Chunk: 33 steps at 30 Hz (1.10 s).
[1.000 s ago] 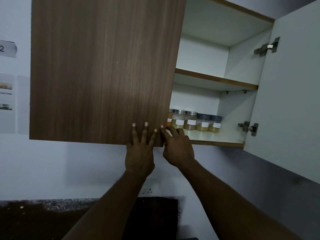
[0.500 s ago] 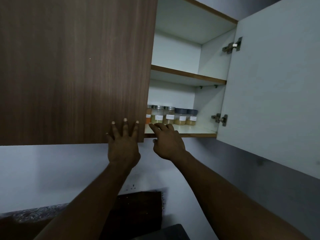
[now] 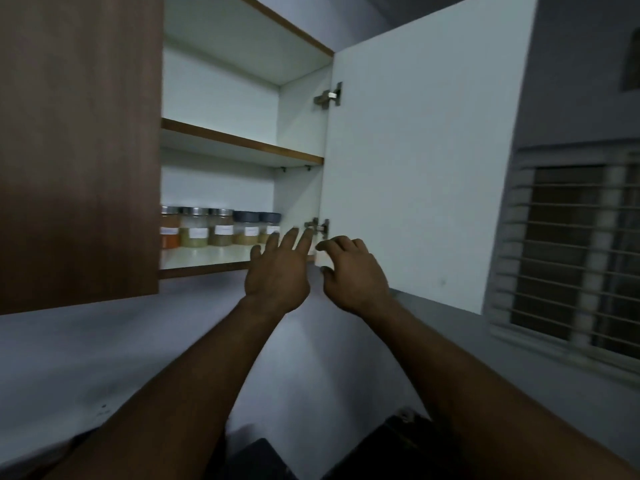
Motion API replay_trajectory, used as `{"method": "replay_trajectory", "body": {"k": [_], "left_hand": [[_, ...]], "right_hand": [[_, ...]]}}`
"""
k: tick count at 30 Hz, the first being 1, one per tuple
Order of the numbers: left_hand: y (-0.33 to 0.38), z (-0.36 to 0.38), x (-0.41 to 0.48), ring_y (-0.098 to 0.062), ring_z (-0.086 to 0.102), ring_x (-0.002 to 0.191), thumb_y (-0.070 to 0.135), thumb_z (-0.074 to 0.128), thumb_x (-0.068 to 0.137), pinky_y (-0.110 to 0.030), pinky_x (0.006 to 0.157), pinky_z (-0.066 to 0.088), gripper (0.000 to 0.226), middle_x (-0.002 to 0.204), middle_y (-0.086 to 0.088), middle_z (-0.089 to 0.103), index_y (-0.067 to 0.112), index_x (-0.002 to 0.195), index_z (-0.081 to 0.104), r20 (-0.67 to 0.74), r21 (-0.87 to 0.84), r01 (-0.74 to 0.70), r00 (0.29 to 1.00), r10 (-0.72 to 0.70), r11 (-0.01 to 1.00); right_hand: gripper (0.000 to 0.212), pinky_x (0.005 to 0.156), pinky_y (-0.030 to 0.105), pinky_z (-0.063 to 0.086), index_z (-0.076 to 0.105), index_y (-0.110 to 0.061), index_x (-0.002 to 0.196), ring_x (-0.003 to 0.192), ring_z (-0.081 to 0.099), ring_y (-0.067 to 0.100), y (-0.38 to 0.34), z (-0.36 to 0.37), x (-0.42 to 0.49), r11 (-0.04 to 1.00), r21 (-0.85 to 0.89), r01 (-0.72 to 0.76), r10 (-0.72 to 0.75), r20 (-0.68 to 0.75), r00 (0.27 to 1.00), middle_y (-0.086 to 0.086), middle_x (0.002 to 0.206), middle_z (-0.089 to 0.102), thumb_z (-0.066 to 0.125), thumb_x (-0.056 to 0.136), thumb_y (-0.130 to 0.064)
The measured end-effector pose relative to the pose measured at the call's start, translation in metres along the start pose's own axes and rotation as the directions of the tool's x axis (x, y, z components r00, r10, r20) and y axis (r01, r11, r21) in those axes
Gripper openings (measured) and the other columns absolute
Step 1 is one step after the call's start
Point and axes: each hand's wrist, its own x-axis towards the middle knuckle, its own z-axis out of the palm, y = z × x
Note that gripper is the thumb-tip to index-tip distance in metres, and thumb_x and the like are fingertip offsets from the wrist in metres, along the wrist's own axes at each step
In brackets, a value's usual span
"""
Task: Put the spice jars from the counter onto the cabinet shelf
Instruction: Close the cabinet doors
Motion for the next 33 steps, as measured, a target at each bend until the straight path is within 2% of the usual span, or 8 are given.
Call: {"method": "replay_trajectory", "body": {"k": [7, 12, 16, 21, 24, 26, 28, 33], "left_hand": [[0.115, 0.012, 0.024, -0.028, 0.032, 0.148, 0.021, 0.06, 0.094, -0.048, 0.112, 0.037, 0.083, 0.167, -0.001, 0.026, 0.027, 0.164, 0.015, -0.013, -0.127, -0.236, 0.972, 0.236, 0.963], [0.185, 0.019, 0.039, -0.03, 0.044, 0.139, 0.022, 0.059, 0.095, -0.048, 0.105, 0.044, 0.077, 0.164, -0.001, 0.035, 0.026, 0.162, 0.022, -0.056, -0.188, -0.328, 0.945, 0.324, 0.926], [0.232, 0.024, 0.054, -0.032, 0.046, 0.137, 0.018, 0.06, 0.093, -0.049, 0.105, 0.045, 0.079, 0.163, -0.003, 0.035, 0.026, 0.162, 0.022, -0.054, -0.214, -0.372, 0.928, 0.37, 0.903], [0.269, 0.034, 0.07, -0.035, 0.046, 0.138, 0.037, 0.06, 0.099, -0.051, 0.104, 0.046, 0.077, 0.166, -0.008, 0.029, 0.028, 0.162, 0.018, -0.071, -0.252, -0.335, 0.942, 0.328, 0.908], [0.281, 0.035, 0.075, -0.037, 0.047, 0.138, 0.057, 0.057, 0.096, -0.051, 0.101, 0.05, 0.084, 0.167, -0.009, 0.024, 0.028, 0.162, 0.014, -0.129, -0.275, -0.273, 0.961, 0.246, 0.922], [0.286, 0.037, 0.076, -0.037, 0.046, 0.138, 0.064, 0.057, 0.093, -0.05, 0.099, 0.051, 0.092, 0.168, -0.01, 0.021, 0.027, 0.163, 0.01, -0.156, -0.285, -0.256, 0.963, 0.219, 0.924], [0.288, 0.038, 0.075, -0.036, 0.045, 0.138, 0.065, 0.059, 0.091, -0.048, 0.097, 0.052, 0.098, 0.168, -0.01, 0.017, 0.026, 0.163, 0.006, -0.156, -0.291, -0.247, 0.965, 0.209, 0.924], [0.291, 0.043, 0.067, -0.036, 0.044, 0.138, 0.068, 0.064, 0.086, -0.043, 0.092, 0.055, 0.109, 0.17, -0.01, 0.008, 0.027, 0.164, 0.0, -0.136, -0.303, -0.181, 0.98, 0.146, 0.936]], "right_hand": [[0.037, 0.088, 0.04, 0.052, 0.059, -0.024, 0.134, 0.123, 0.052, 0.023, 0.104, -0.061, -0.052, 0.966, -0.089, -0.241, 0.231, -0.116, 0.966, -0.003, 0.133, 0.063, 0.059, 0.098, -0.024], [0.028, 0.083, 0.03, 0.047, 0.062, -0.023, 0.124, 0.115, 0.055, 0.018, 0.155, -0.082, -0.089, 0.918, -0.082, -0.388, 0.366, -0.201, 0.909, -0.005, 0.119, 0.067, 0.062, 0.096, -0.027], [0.034, 0.089, 0.035, 0.053, 0.06, -0.021, 0.128, 0.112, 0.059, 0.019, 0.19, -0.083, -0.112, 0.867, -0.078, -0.492, 0.47, -0.202, 0.86, 0.0, 0.124, 0.066, 0.065, 0.096, -0.031], [0.062, 0.096, 0.039, 0.055, 0.046, -0.018, 0.145, 0.12, 0.063, 0.025, 0.227, -0.069, -0.132, 0.789, 0.029, -0.614, 0.612, -0.121, 0.781, 0.004, 0.139, 0.061, 0.071, 0.092, -0.038], [0.069, 0.101, 0.043, 0.054, 0.042, -0.021, 0.149, 0.122, 0.063, 0.025, 0.243, -0.056, -0.136, 0.789, 0.1, -0.606, 0.611, -0.022, 0.791, 0.001, 0.144, 0.059, 0.072, 0.091, -0.041], [0.066, 0.098, 0.04, 0.055, 0.045, -0.026, 0.148, 0.119, 0.065, 0.021, 0.248, -0.047, -0.137, 0.809, 0.164, -0.564, 0.571, 0.007, 0.821, -0.003, 0.142, 0.061, 0.072, 0.09, -0.042], [0.058, 0.088, 0.032, 0.053, 0.051, -0.029, 0.141, 0.11, 0.067, 0.015, 0.249, -0.037, -0.137, 0.814, 0.23, -0.534, 0.546, 0.012, 0.838, -0.007, 0.134, 0.066, 0.072, 0.089, -0.042], [0.043, 0.077, 0.022, 0.047, 0.059, -0.024, 0.129, 0.091, 0.061, 0.005, 0.24, -0.023, -0.136, 0.797, 0.317, -0.514, 0.563, -0.08, 0.823, -0.007, 0.116, 0.072, 0.072, 0.091, -0.038]]}}
